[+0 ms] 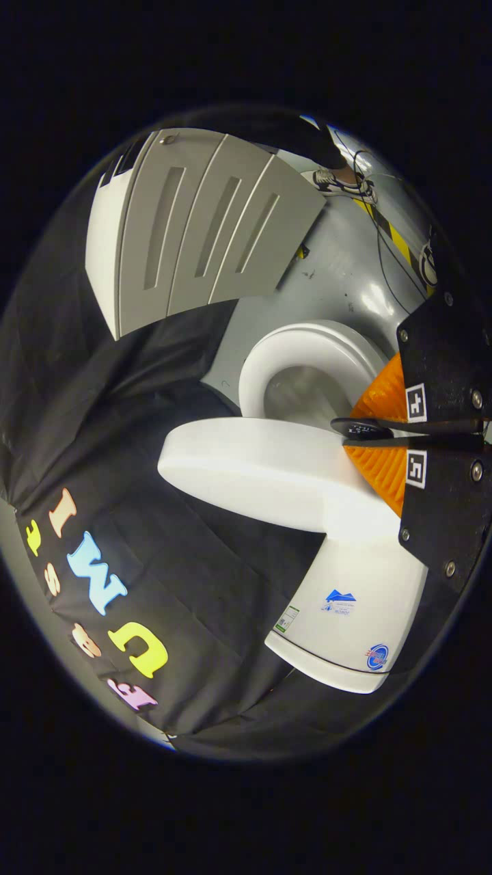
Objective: Open the toilet lid.
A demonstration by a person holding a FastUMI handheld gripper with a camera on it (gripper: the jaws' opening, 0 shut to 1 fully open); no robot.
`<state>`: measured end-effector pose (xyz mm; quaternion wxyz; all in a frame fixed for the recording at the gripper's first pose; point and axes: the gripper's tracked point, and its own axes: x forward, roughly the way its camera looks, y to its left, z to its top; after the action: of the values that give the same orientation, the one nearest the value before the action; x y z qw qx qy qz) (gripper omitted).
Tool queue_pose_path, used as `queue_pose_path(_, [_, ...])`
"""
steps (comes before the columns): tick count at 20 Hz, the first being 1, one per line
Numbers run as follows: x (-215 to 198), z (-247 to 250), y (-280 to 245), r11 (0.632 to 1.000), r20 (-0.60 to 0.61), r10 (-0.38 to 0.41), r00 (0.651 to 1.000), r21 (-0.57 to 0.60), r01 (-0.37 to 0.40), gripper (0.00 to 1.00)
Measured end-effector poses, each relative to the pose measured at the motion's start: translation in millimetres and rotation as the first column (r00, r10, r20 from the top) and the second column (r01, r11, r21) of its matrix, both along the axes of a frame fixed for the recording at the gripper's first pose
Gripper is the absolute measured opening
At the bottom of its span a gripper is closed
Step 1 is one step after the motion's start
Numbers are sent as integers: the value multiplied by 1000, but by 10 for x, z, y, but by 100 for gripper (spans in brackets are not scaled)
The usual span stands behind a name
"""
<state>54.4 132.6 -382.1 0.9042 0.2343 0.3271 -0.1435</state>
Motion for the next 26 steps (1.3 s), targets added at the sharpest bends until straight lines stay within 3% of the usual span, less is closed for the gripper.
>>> queue_pose_path(8, [29,212,198,983,0,67,998,-169,-66,1])
queue_pose_path(16, [57,424,408,918,-39,174,984,-356,-176,1])
queue_pose_path(26, [106,666,790,846,-21,274,961,-470,-252,1])
